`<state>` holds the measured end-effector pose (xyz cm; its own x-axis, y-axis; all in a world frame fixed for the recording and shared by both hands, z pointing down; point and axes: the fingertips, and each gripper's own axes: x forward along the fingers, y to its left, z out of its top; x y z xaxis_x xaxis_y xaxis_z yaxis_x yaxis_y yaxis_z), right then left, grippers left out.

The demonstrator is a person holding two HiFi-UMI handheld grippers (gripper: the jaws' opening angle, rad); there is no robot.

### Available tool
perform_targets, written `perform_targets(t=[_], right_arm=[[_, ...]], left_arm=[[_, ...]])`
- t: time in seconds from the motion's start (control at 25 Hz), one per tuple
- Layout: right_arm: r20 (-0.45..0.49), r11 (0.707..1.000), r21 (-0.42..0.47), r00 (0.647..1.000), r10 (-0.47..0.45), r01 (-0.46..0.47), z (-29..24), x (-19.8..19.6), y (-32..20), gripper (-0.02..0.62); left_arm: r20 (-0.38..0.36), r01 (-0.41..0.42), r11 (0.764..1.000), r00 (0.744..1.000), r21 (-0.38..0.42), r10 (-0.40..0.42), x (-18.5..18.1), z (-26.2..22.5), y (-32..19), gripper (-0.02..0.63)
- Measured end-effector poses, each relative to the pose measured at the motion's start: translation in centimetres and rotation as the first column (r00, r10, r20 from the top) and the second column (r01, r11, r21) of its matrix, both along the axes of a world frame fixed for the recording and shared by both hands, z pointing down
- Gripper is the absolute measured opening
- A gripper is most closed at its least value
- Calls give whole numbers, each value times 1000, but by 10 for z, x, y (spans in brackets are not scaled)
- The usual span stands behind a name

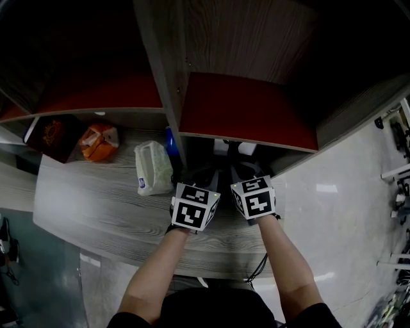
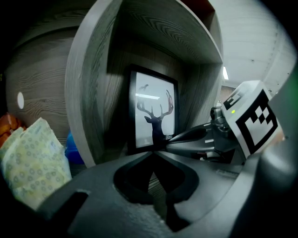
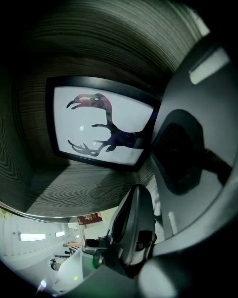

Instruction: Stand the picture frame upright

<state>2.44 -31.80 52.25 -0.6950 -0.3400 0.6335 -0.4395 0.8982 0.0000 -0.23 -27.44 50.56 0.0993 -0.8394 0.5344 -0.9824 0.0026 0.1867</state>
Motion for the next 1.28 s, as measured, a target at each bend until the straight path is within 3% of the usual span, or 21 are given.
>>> perform_targets(t=[0.6,1.28], right_arm=[[50,998,5,997,57,-57,-16,38,23,0],[171,983,43,971,167,-177,-56,86,47,0]], left_arm=[[12,-48,998,999,35,48,14,-16,10,-3],[-130,-28,993,991,117,44,31,-46,49,-2]])
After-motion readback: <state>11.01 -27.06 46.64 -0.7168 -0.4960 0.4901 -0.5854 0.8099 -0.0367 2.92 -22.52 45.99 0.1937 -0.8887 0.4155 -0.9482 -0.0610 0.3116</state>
